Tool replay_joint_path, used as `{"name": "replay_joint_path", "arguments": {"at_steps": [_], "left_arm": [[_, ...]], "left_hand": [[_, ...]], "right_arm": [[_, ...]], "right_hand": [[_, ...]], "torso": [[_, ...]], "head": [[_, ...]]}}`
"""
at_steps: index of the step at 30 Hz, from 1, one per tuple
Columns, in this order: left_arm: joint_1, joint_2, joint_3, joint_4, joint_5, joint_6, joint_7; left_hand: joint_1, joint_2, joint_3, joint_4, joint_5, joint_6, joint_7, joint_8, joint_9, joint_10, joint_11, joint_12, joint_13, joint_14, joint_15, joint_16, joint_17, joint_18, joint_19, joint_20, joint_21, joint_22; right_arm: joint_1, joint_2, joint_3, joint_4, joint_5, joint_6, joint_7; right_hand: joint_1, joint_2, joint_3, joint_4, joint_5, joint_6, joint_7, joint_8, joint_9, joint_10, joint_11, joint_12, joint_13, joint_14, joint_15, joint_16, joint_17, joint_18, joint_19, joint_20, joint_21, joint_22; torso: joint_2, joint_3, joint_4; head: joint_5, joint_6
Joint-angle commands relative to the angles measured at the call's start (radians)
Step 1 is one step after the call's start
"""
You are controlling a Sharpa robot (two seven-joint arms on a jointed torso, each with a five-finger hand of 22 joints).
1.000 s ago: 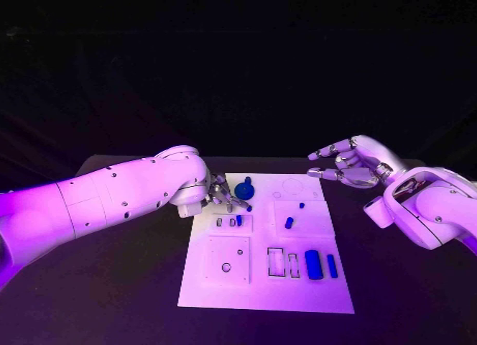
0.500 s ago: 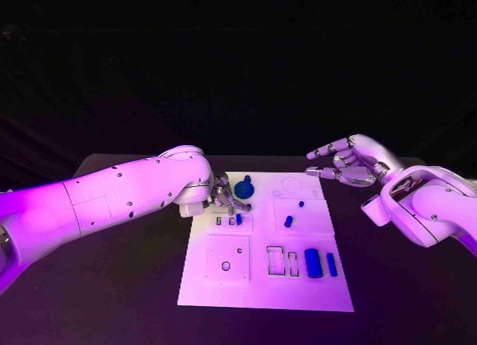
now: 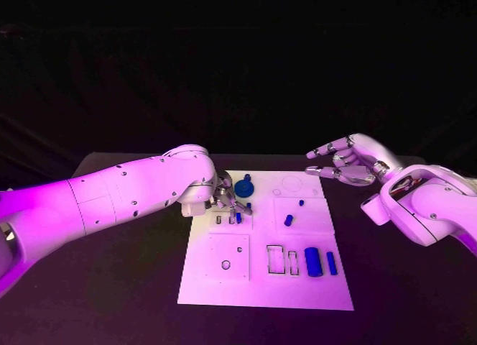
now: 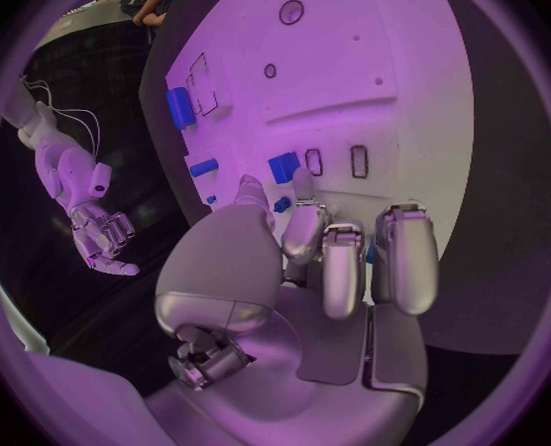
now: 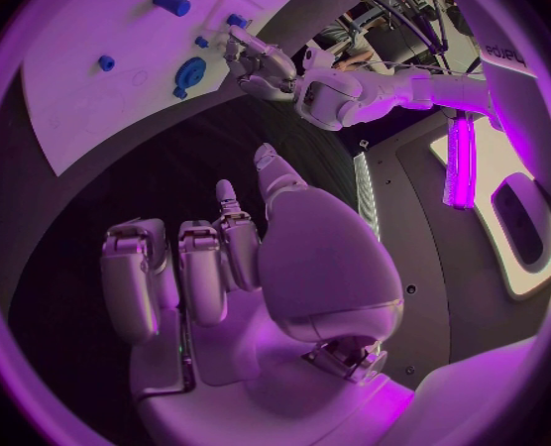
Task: Assemble the parts on the task board
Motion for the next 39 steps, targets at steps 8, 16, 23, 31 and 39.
{"name": "replay_joint_path", "arguments": {"at_steps": [8, 16, 23, 31, 39], "left_arm": [[0.0, 0.003, -0.001, -0.003, -0.005, 0.031, -0.001], [0.0, 0.003, -0.001, -0.002, -0.005, 0.039, -0.001], [0.0, 0.004, -0.001, -0.003, -0.005, 0.042, -0.001], [0.0, 0.007, -0.001, -0.004, -0.005, 0.043, 0.0], [0.0, 0.01, -0.001, -0.006, -0.005, 0.044, 0.0]], "left_hand": [[0.037, 0.015, 0.006, -0.008, 0.007, -0.014, 0.001, 0.008, 0.014, 0.005, 0.001, 0.0, -0.002, 0.107, -0.007, 0.003, 0.263, -0.017, 0.006, -0.001, 0.005, 0.009], [0.07, 0.018, 0.028, -0.01, 0.009, -0.019, 0.0, 0.01, 0.025, 0.005, 0.001, -0.001, -0.002, 0.107, -0.007, 0.003, 0.263, -0.017, 0.006, -0.001, 0.006, 0.012], [0.084, 0.016, 0.045, -0.009, 0.011, -0.021, 0.001, 0.01, 0.031, 0.005, 0.001, 0.0, -0.002, 0.107, -0.007, 0.003, 0.263, -0.017, 0.005, -0.001, 0.006, 0.012], [0.098, 0.009, 0.069, -0.008, 0.012, -0.023, 0.001, 0.009, 0.036, 0.004, 0.001, -0.001, -0.002, 0.107, -0.007, 0.003, 0.263, -0.017, 0.005, -0.001, 0.006, 0.013], [0.108, 0.0, 0.099, -0.006, 0.013, -0.023, 0.001, 0.008, 0.041, 0.004, 0.001, 0.0, -0.001, 0.107, -0.007, 0.003, 0.263, -0.018, 0.004, -0.001, 0.006, 0.015]], "right_arm": [[-0.003, 0.005, 0.0, -0.004, -0.013, 0.017, -0.003], [-0.004, 0.007, -0.001, -0.006, -0.013, 0.019, -0.003], [-0.005, 0.008, -0.001, -0.006, -0.013, 0.02, -0.003], [-0.006, 0.01, -0.001, -0.006, -0.013, 0.02, 0.0], [-0.009, 0.013, -0.001, -0.007, -0.024, 0.02, 0.002]], "right_hand": [[0.005, 0.008, -0.007, 0.0, 0.004, 0.003, -0.003, 0.002, 0.001, 0.008, 0.002, -0.003, 0.153, 0.105, 0.006, 0.001, 0.258, -0.011, 0.081, 0.002, -0.005, 0.218], [0.005, 0.008, -0.007, 0.0, 0.004, 0.003, -0.003, 0.002, 0.001, 0.008, 0.002, -0.003, 0.153, 0.105, 0.006, 0.001, 0.258, -0.011, 0.081, 0.002, -0.005, 0.218], [0.005, 0.008, -0.007, 0.0, 0.004, 0.003, -0.003, 0.002, 0.001, 0.008, 0.002, -0.003, 0.153, 0.105, 0.006, 0.001, 0.258, -0.011, 0.081, 0.002, -0.005, 0.218], [0.008, 0.008, -0.009, -0.001, 0.006, 0.003, -0.003, 0.002, 0.001, 0.008, 0.002, -0.002, 0.153, 0.105, 0.006, 0.001, 0.258, -0.011, 0.081, 0.002, -0.005, 0.218], [0.008, 0.008, -0.009, -0.001, 0.006, 0.003, -0.003, 0.002, 0.001, 0.008, 0.002, -0.002, 0.153, 0.105, 0.006, 0.001, 0.258, -0.011, 0.081, 0.002, -0.005, 0.218]], "torso": [[0.0, 0.0002, 0.0013], [0.001, 0.0001, 0.0], [0.001, 0.0, 0.0003], [0.001, 0.0, 0.001], [0.001, 0.0004, 0.0012]], "head": [[-0.002, -0.002], [-0.001, -0.003], [-0.004, -0.003], [-0.005, -0.006], [-0.004, -0.009]]}}
